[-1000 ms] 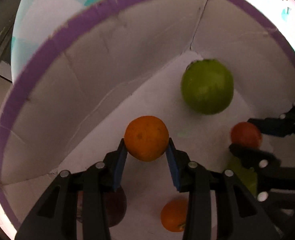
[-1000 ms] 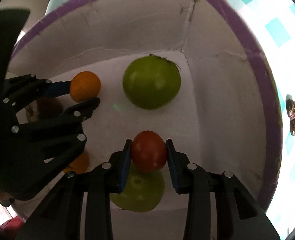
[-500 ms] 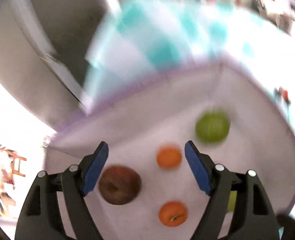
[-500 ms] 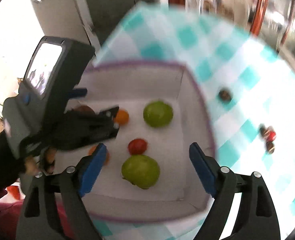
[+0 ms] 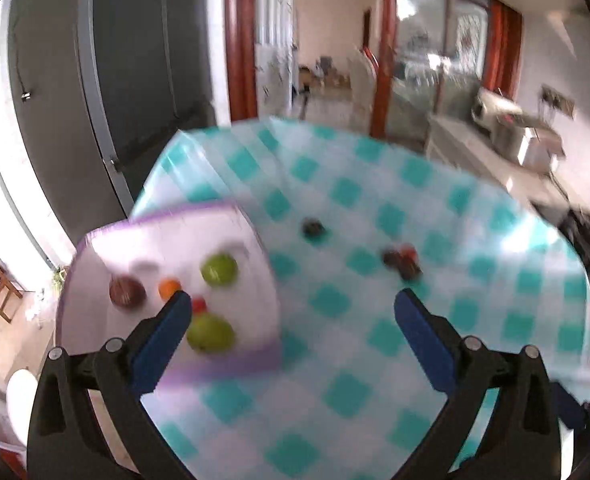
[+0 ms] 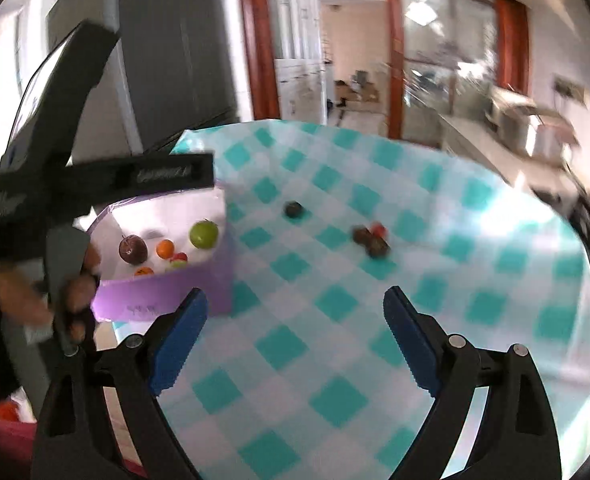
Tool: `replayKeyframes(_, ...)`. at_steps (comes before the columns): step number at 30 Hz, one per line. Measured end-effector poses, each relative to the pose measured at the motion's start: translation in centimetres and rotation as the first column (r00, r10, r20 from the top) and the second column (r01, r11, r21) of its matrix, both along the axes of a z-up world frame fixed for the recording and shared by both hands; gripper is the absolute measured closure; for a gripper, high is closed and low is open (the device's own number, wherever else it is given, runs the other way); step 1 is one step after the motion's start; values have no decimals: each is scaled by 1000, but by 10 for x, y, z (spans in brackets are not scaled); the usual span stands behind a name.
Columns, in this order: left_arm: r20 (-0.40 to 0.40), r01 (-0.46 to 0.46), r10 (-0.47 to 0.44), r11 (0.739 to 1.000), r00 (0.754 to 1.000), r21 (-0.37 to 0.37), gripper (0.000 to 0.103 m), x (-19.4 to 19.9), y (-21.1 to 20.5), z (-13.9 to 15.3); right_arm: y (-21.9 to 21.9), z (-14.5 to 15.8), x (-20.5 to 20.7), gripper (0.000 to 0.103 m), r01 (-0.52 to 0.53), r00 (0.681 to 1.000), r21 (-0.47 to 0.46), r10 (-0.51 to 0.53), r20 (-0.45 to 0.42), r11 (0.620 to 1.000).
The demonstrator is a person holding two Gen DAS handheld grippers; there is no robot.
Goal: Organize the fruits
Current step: 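Withdraw both tools from the box back over the table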
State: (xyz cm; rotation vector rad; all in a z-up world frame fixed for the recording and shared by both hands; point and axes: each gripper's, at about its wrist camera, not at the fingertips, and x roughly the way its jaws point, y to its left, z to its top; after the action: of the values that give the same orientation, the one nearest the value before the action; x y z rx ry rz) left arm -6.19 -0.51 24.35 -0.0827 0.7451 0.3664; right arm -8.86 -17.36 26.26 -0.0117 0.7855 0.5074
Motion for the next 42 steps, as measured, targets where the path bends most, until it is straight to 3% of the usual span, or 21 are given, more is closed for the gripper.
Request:
replayKeyframes(2, -78, 39, -37, 999, 996, 27, 1, -10, -27, -14, -17, -8, -9, 16, 12, 1000, 9, -12, -20, 1000)
replayKeyframes(8, -213, 102, -86, 993, 973, 64, 2, -33, -74, -42, -56, -38, -29, 16, 74, 994, 32, -71, -85, 997)
replayKeyframes(15, -353, 249, -214, 967, 911, 57, 2, -41, -110, -82, -68, -78, -37, 16, 131, 981, 28, -126, -148, 991)
replayKeyframes(19, -381, 285, -240, 956, 893, 65, 2, -40, -118, -92, -69, -98, -39, 16, 141, 973, 12, -136, -189, 990)
replayKeyframes(27, -419, 258, -217, 965, 882, 44, 2, -42, -113, -108, -68, -138, -46, 16, 134, 943, -22, -134, -303, 991)
replayKeyframes(31, -431, 262, -222, 965, 875, 35, 2, -44, -115, -112, -65, -146, -50, 16, 101, 943, -41, -109, -314, 994)
replayKeyframes(42, -455, 318, -325, 943, 829, -94, 2, -27, -117, -135, -52, -170, -37, 16, 43, 928, -139, -91, -360, 989)
